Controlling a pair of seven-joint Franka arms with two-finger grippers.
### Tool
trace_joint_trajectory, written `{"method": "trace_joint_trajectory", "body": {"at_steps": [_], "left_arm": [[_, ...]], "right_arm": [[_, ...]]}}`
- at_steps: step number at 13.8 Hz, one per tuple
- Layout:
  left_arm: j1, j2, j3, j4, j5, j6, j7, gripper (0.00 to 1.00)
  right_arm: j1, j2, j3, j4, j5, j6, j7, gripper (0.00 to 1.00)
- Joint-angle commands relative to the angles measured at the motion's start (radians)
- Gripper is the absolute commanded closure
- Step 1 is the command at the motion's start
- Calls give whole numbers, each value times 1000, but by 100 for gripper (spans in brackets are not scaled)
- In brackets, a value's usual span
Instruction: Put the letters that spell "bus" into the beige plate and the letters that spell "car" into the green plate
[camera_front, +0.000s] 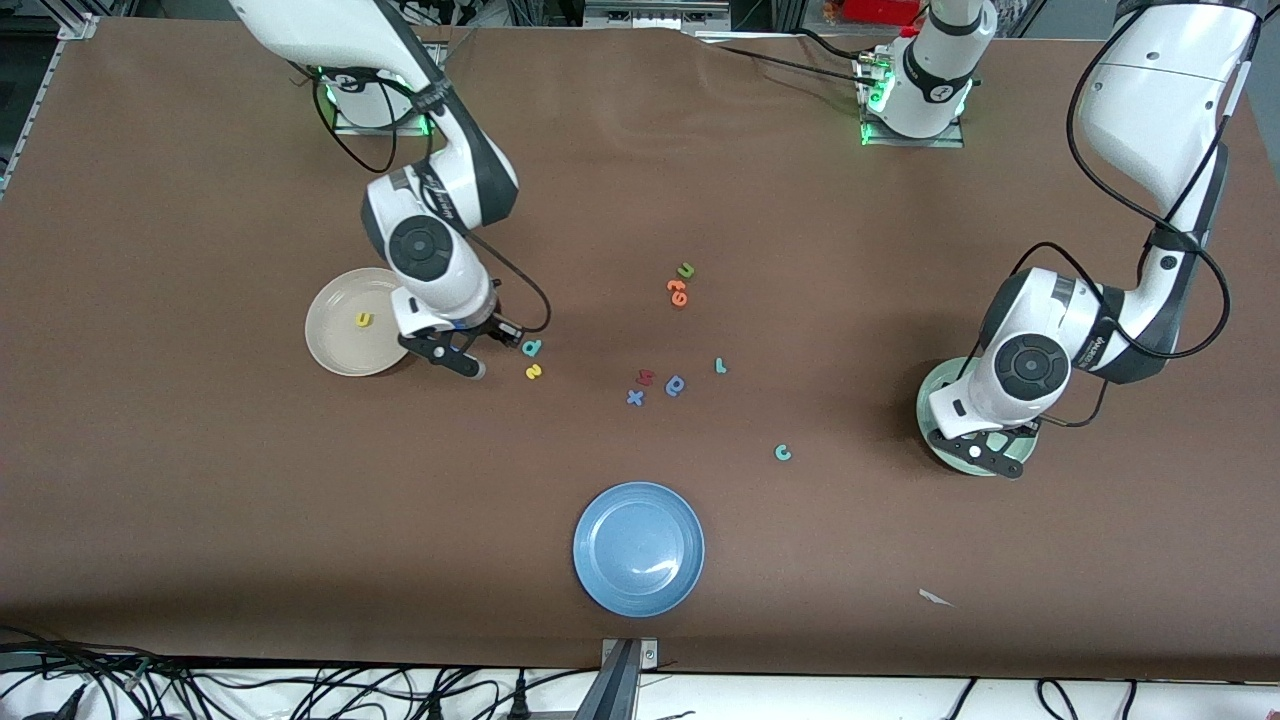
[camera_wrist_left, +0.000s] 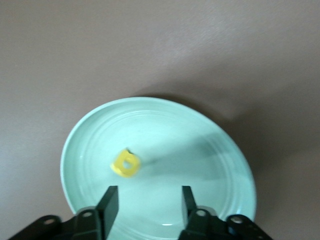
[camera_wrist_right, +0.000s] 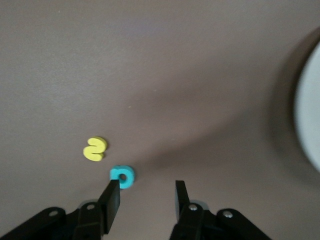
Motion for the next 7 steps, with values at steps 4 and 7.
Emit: {"method": "trace_joint_trajectory", "body": {"at_steps": [4, 7], "left_arm": [[-103, 36, -11, 115, -355, -3, -217, 0], [-219, 119, -8, 204, -351, -3, -498, 0]], "right_arm": [[47, 85, -2, 26, 10, 78, 88, 47], [51, 111, -2, 26, 10, 130, 86, 47]]}}
